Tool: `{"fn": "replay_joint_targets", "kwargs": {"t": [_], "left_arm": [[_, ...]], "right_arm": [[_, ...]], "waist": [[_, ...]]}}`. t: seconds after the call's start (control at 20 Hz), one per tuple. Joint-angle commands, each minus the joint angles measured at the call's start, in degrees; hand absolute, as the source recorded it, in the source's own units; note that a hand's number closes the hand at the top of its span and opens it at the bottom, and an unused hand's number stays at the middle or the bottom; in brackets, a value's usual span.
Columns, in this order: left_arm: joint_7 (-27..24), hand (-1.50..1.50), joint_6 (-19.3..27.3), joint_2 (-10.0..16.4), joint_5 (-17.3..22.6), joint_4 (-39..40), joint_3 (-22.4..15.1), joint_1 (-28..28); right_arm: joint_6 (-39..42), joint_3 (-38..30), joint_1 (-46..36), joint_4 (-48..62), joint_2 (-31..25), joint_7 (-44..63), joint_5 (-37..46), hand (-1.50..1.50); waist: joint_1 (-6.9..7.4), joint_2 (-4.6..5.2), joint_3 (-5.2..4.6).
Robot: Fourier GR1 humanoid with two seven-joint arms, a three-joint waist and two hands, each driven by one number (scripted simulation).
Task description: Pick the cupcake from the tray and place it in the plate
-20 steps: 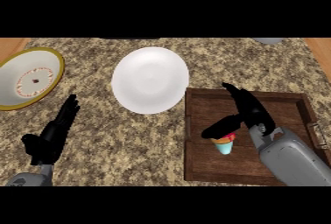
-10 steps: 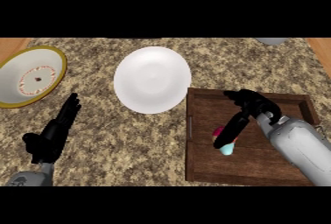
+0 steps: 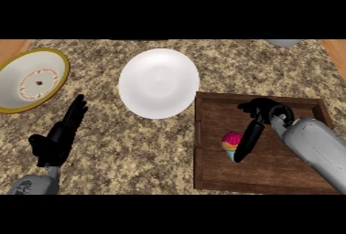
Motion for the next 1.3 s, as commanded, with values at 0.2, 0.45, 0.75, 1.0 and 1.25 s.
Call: {"fn": "replay_joint_targets", "kwargs": {"t": [0.2,0.45,0.75,1.0,1.25], "left_arm": [[-1.20,0.00,-0.41,-0.53,-0.50,1.22,0.80,0.67],[-1.55,0.00,-1.11,-0.65,-0.55,3.67,2.21,-1.67],[-1.14,0.00,-2.04,0.15,-0.07,0.58,2.54,0.58],[-1.06,0.00,-1.27,-0.96,-1.23,0.23,1.66,1.67],[-0.12,0.00,-1.36,-1.05,-1.38,0.18,1.91,1.87]], "right_arm": [[4.87,5.33,-2.71,1.24,0.62,13.39,-5.02,-1.50],[4.05,8.22,-1.85,3.24,0.83,10.21,-5.05,-1.50],[4.69,12.19,-1.40,4.79,-1.54,8.87,-5.32,-1.50],[1.88,13.88,1.49,5.44,0.50,5.23,-6.62,1.50],[5.17,15.23,3.08,4.27,-1.71,-1.14,-5.86,1.50]], "waist": [[-0.50,-0.09,0.02],[-0.61,0.01,0.05],[-0.14,-0.08,0.06],[-0.33,-0.02,0.09],[-0.51,-0.02,0.11]]}}
